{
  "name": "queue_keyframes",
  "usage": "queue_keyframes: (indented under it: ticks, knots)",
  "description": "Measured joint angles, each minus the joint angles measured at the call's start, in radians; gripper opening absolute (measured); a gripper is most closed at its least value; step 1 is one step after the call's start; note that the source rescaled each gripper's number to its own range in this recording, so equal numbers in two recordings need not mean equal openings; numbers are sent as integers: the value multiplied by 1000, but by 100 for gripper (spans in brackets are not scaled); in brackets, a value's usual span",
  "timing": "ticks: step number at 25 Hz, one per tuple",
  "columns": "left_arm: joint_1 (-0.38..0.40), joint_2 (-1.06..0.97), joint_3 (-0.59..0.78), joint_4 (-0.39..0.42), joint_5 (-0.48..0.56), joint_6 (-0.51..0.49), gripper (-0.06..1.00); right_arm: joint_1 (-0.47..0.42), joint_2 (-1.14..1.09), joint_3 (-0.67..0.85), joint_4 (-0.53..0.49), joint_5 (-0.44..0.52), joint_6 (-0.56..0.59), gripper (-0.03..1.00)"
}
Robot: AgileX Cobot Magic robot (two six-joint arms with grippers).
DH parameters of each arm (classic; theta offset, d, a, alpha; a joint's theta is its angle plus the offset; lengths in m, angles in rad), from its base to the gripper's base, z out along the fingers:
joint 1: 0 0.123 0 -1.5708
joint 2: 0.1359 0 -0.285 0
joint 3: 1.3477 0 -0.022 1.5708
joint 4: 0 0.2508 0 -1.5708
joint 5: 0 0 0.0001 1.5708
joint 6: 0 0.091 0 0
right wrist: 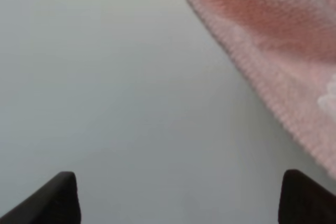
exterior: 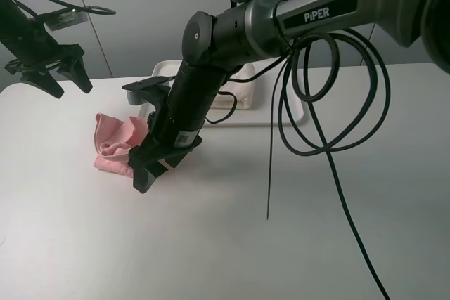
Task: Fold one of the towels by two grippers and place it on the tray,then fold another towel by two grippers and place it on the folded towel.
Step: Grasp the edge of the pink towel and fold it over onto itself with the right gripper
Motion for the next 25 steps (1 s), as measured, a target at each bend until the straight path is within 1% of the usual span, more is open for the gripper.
queue_keyframes:
  ticks: [4, 7, 10, 16, 20, 25]
  knots:
    - [0, 0, 0, -2, 0, 0, 88, 0, 55, -59, 8, -38, -3, 82]
    - [0, 0, 0, -4, 0, 0, 88, 0, 65, -129, 46, -70, -9, 82]
    - [0, 0, 0, -6, 0, 2, 88, 0, 70, -187, 116, -114, -29, 82]
    - [0, 0, 0, -6, 0, 2, 88, 0, 184, -265, 260, -120, -37, 82]
    - [0, 0, 0, -6, -11, 2, 88, 0, 210, -277, 277, -146, -37, 80]
    - [0, 0, 0, -6, -19, 2, 88, 0, 199, -282, 291, -193, -45, 79]
